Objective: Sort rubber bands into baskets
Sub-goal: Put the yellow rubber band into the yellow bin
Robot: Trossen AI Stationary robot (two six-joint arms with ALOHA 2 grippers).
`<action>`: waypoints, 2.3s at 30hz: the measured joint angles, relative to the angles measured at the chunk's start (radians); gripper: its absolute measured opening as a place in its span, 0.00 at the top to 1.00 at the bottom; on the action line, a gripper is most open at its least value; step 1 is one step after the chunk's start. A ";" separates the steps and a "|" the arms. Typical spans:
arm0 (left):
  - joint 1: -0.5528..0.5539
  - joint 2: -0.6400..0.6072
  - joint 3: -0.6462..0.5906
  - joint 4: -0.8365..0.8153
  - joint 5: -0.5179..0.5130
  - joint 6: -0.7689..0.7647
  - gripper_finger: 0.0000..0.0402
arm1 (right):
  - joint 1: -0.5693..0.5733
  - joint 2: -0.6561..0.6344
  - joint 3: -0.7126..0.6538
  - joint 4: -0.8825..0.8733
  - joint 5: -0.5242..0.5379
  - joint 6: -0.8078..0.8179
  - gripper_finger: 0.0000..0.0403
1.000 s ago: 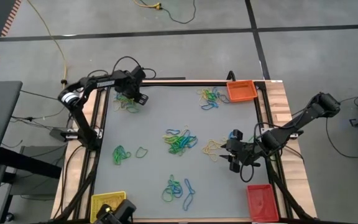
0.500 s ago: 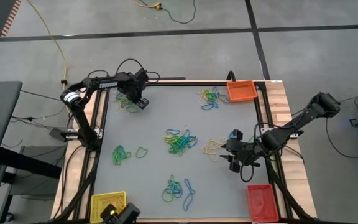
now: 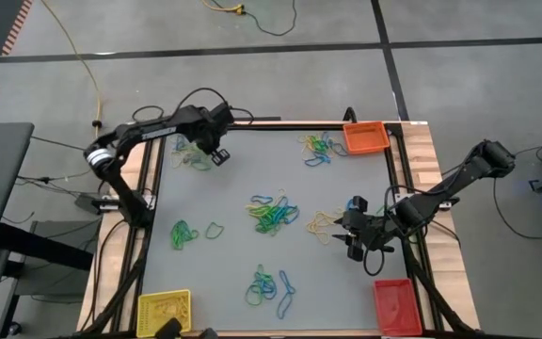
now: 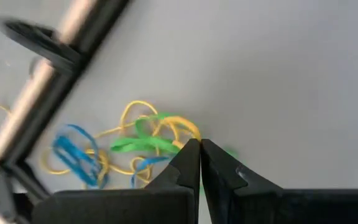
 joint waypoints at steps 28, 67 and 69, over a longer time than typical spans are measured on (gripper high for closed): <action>-0.356 -0.499 0.117 -0.482 -0.192 -0.365 1.00 | 0.000 0.000 0.000 0.000 0.000 0.000 0.44; -1.655 -0.348 0.107 -0.362 0.241 -1.226 1.00 | 0.000 0.000 0.000 0.000 0.000 0.000 0.44; -1.686 -0.320 0.107 -0.329 0.241 -1.242 1.00 | 0.000 0.000 0.000 0.000 0.000 0.000 0.44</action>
